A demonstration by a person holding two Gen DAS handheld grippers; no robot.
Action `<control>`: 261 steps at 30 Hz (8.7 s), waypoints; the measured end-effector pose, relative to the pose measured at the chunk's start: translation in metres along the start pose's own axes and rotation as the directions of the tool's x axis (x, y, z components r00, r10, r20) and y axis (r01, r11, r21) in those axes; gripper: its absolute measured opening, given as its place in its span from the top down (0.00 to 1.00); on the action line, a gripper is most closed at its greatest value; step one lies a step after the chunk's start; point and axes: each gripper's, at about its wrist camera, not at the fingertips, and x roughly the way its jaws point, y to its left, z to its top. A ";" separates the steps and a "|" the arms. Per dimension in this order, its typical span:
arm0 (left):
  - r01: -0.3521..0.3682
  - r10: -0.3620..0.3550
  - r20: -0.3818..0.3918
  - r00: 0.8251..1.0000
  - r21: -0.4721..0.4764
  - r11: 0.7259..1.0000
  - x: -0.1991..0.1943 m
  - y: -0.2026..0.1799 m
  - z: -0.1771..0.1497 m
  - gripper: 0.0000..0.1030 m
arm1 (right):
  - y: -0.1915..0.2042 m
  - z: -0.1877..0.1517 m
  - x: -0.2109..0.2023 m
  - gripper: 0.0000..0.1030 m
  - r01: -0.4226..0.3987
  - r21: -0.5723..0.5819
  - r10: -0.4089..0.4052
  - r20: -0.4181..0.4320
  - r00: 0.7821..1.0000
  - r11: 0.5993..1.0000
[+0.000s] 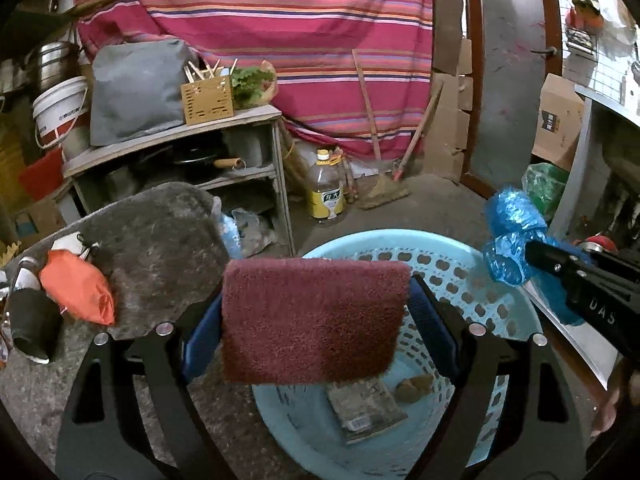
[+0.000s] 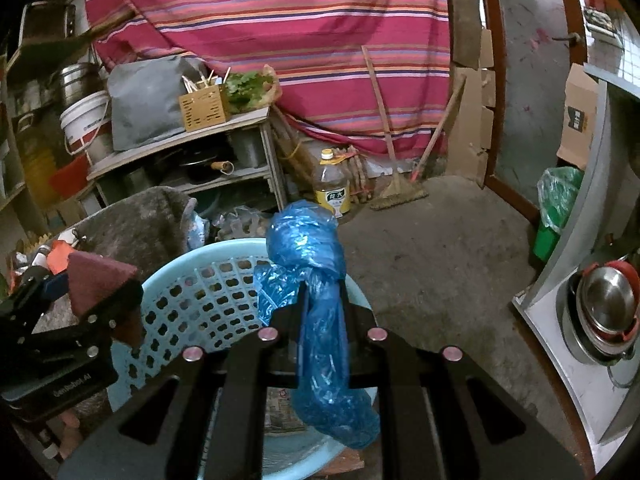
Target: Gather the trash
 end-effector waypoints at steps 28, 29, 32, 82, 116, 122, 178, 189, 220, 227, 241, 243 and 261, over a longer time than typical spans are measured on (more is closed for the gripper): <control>-0.117 0.115 -0.021 0.993 -0.085 0.990 -0.023 0.079 -0.008 0.05 | 0.045 -0.007 0.043 0.28 0.002 0.020 0.001 -0.144 0.990 1.000; -0.119 0.117 -0.022 0.993 -0.088 0.989 -0.025 0.083 -0.009 0.05 | 0.047 -0.007 0.044 0.28 0.006 0.011 -0.004 -0.143 0.990 1.000; -0.135 0.133 -0.024 0.991 -0.102 0.986 -0.033 0.100 -0.011 0.05 | 0.054 -0.003 0.043 0.28 0.018 0.005 -0.017 -0.128 0.992 1.000; -0.518 0.448 -0.283 0.848 -0.272 0.811 -0.094 0.474 -0.132 0.06 | 0.404 -0.035 0.039 0.09 -0.298 -0.307 0.278 -0.108 0.954 0.904; -0.482 0.411 -0.276 0.869 -0.287 0.828 -0.109 0.477 -0.143 0.52 | 0.448 -0.054 0.042 0.09 -0.311 -0.402 0.275 -0.145 0.950 0.861; -0.504 0.445 -0.247 0.861 -0.290 0.814 -0.125 0.480 -0.138 0.56 | 0.453 -0.058 0.048 0.09 -0.285 -0.414 0.246 -0.146 0.958 0.865; -0.136 0.138 0.011 0.990 -0.071 0.988 -0.068 0.147 -0.018 0.57 | 0.134 0.011 -0.004 0.36 -0.068 -0.182 0.074 0.028 0.997 0.981; 0.029 -0.027 -0.032 0.999 0.042 0.999 -0.020 0.039 -0.007 0.53 | 0.041 0.015 -0.008 0.36 0.010 -0.039 -0.009 0.027 1.000 0.999; -0.142 0.139 -0.036 0.990 -0.102 0.985 -0.055 0.145 -0.023 0.05 | 0.078 0.011 0.022 0.13 0.063 -0.095 -0.069 -0.056 0.996 0.993; -0.223 0.221 -0.028 0.975 -0.135 0.965 -0.078 0.207 -0.039 0.05 | 0.114 0.022 0.011 0.07 0.014 -0.070 -0.013 0.019 1.000 0.997; -0.396 0.383 -0.100 0.918 -0.250 0.884 -0.092 0.346 -0.070 0.05 | 0.249 0.010 0.024 0.07 -0.148 -0.181 0.152 0.006 0.988 0.972; -0.400 0.383 -0.114 0.917 -0.258 0.880 -0.092 0.359 -0.072 0.05 | 0.264 0.007 0.029 0.07 -0.163 -0.194 0.164 -0.008 0.986 0.967; -0.445 0.414 -0.165 0.895 -0.289 0.847 -0.078 0.437 -0.076 0.05 | 0.352 -0.007 0.076 0.07 -0.191 -0.328 0.172 -0.087 0.981 0.925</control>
